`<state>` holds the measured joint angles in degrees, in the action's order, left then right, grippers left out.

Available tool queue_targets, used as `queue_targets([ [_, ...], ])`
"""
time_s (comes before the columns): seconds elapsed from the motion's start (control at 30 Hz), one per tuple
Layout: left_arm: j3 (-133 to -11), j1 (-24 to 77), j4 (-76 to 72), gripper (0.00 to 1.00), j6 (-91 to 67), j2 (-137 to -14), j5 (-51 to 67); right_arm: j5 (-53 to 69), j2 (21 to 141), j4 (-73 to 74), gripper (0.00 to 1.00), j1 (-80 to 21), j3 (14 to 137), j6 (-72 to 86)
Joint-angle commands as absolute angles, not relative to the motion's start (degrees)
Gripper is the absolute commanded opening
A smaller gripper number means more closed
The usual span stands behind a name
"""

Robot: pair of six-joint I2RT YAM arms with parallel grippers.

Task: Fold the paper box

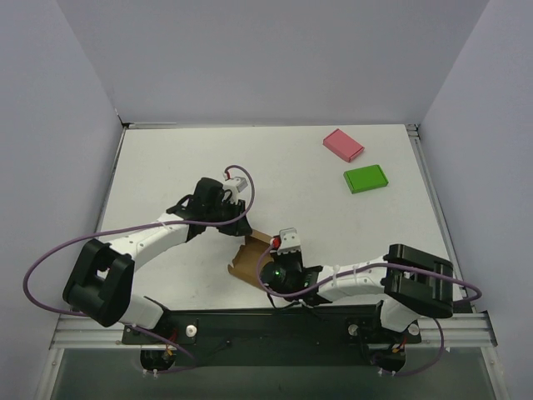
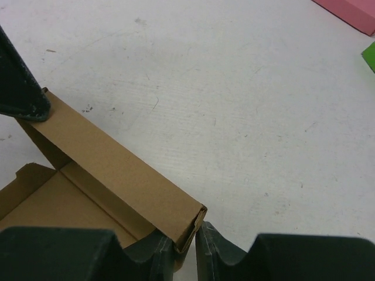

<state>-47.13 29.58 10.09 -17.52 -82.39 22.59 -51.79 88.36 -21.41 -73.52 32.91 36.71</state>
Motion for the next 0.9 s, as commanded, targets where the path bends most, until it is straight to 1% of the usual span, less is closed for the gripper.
queue_targets([
  [0.0,-47.37,30.41,11.51,0.36,-16.52,-80.60,23.03,-55.02,91.05,-12.41,0.17,-72.69,35.85,41.57],
  [0.17,-47.11,30.67,11.25,0.36,-16.70,-79.89,23.20,-55.02,93.69,-8.53,0.22,-71.63,37.88,43.33],
  [0.4,-46.93,30.85,11.25,0.36,-16.79,-79.45,23.29,-52.38,93.96,-11.42,0.22,-69.79,36.13,43.95],
  [0.53,-46.93,30.94,11.25,0.36,-16.79,-79.37,23.12,-50.89,92.81,-15.11,0.17,-68.21,33.84,42.28],
  [0.63,-46.76,31.20,10.81,0.36,-16.87,-79.54,23.38,-51.24,92.81,-14.86,0.11,-67.76,34.10,42.10],
  [0.67,-46.76,31.38,10.64,0.36,-16.96,-79.63,23.64,-51.50,93.33,-14.07,0.07,-67.76,34.36,42.19],
  [0.73,-46.58,31.64,10.29,0.36,-17.23,-79.72,23.91,-52.03,93.95,-12.23,0.04,-67.76,35.94,42.89],
  [0.77,-46.58,31.73,10.28,0.36,-17.23,-79.89,24.08,-52.64,94.83,-10.13,0.01,-67.76,36.56,43.41],
  [0.87,-46.58,31.82,10.02,0.36,-17.31,-79.54,24.34,-53.96,96.58,-6.17,0.00,-67.76,38.93,44.90],
])
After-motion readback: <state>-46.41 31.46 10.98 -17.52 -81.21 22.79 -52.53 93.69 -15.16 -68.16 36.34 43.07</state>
